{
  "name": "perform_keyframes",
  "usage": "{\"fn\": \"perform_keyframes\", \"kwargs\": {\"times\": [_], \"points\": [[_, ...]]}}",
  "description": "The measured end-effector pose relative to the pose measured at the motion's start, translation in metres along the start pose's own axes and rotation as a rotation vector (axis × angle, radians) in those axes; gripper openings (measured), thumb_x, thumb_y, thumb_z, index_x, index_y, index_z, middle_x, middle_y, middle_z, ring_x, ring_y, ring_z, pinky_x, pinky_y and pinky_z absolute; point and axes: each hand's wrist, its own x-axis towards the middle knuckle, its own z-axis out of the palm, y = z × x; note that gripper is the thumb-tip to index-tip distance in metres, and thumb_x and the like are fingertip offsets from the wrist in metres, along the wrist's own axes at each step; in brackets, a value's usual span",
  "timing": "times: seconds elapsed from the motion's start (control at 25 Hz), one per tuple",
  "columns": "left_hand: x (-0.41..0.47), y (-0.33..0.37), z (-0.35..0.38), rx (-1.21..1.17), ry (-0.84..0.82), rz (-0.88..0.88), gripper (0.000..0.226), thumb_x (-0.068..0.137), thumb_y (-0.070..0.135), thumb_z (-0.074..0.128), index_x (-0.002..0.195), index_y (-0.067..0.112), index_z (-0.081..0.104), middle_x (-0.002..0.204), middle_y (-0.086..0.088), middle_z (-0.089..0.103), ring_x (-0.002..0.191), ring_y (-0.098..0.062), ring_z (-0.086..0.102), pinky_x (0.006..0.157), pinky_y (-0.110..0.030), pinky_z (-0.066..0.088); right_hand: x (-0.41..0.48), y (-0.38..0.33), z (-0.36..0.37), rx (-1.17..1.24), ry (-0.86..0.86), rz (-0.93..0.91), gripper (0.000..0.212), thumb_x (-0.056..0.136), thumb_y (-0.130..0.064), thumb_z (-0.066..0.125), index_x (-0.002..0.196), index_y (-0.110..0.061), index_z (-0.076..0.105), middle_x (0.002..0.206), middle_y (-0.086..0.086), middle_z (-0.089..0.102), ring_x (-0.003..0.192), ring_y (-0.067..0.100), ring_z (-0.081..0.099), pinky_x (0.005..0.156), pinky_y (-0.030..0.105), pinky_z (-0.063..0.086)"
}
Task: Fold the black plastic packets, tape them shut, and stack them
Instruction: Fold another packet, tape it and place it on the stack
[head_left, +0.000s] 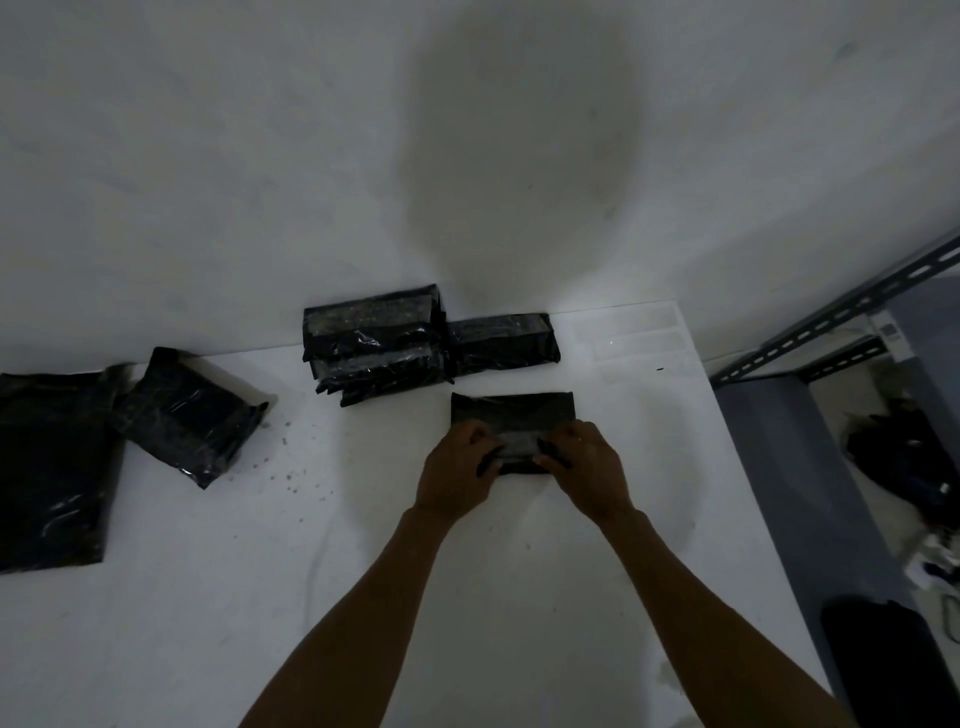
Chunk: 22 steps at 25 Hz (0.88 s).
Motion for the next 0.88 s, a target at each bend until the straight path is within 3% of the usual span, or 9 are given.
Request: {"fn": "perform_keyframes", "kwargs": {"times": [0.16, 0.32, 0.44, 0.6, 0.72, 0.88], "points": [[0.002, 0.004, 0.012, 0.02, -0.07, -0.1, 0.033, 0.083, 0.019, 0.075, 0.114, 0.014, 0.069, 0.115, -0.008, 0.061, 0.1, -0.023, 0.058, 0.081, -0.028, 0.051, 0.01, -0.013, 0.012, 0.005, -0.1, -0.009, 0.021, 0.087, -0.022, 0.072, 0.103, -0.009, 0.072, 0.105, 0.01, 0.064, 0.092, 0.025, 0.058, 0.069, 0.036, 0.055], [-0.005, -0.002, 0.009, -0.01, -0.117, -0.185, 0.036, 0.087, 0.015, 0.069, 0.123, 0.015, 0.067, 0.123, -0.003, 0.055, 0.112, -0.017, 0.051, 0.085, -0.022, 0.043, 0.002, 0.007, 0.015, 0.043, -0.125, 0.022, 0.026, 0.086, -0.019, 0.074, 0.108, -0.006, 0.073, 0.107, 0.013, 0.066, 0.093, 0.03, 0.062, 0.075, 0.043, 0.056], [-0.006, -0.005, 0.006, -0.084, -0.097, -0.2, 0.037, 0.084, 0.013, 0.072, 0.121, 0.015, 0.068, 0.121, -0.003, 0.055, 0.111, -0.016, 0.051, 0.09, -0.03, 0.05, -0.002, 0.014, 0.009, 0.053, -0.127, 0.062, 0.028, 0.086, -0.017, 0.074, 0.112, -0.007, 0.072, 0.109, 0.013, 0.067, 0.094, 0.031, 0.064, 0.08, 0.044, 0.056], [0.003, 0.001, -0.004, -0.053, -0.058, -0.131, 0.028, 0.087, 0.029, 0.072, 0.111, 0.015, 0.07, 0.111, -0.001, 0.057, 0.1, -0.012, 0.053, 0.079, -0.026, 0.05, 0.0, 0.004, -0.001, 0.002, -0.031, 0.042, 0.025, 0.083, -0.026, 0.077, 0.104, -0.013, 0.072, 0.102, 0.007, 0.068, 0.09, 0.024, 0.06, 0.067, 0.037, 0.055], [0.011, 0.007, 0.001, -0.003, -0.094, -0.119, 0.022, 0.09, 0.022, 0.067, 0.111, 0.012, 0.068, 0.111, -0.005, 0.057, 0.099, -0.018, 0.053, 0.077, -0.028, 0.047, 0.009, -0.013, 0.008, 0.048, -0.079, -0.007, 0.026, 0.08, -0.022, 0.08, 0.102, -0.009, 0.072, 0.103, 0.009, 0.065, 0.092, 0.024, 0.059, 0.071, 0.037, 0.056], [0.007, -0.005, 0.005, -0.016, -0.162, -0.184, 0.036, 0.086, 0.015, 0.071, 0.122, 0.016, 0.066, 0.117, -0.003, 0.054, 0.106, -0.017, 0.05, 0.079, -0.018, 0.035, 0.01, -0.004, 0.015, 0.076, -0.169, 0.042, 0.03, 0.081, -0.02, 0.079, 0.106, -0.006, 0.073, 0.109, 0.012, 0.065, 0.095, 0.029, 0.061, 0.077, 0.039, 0.055]]}}
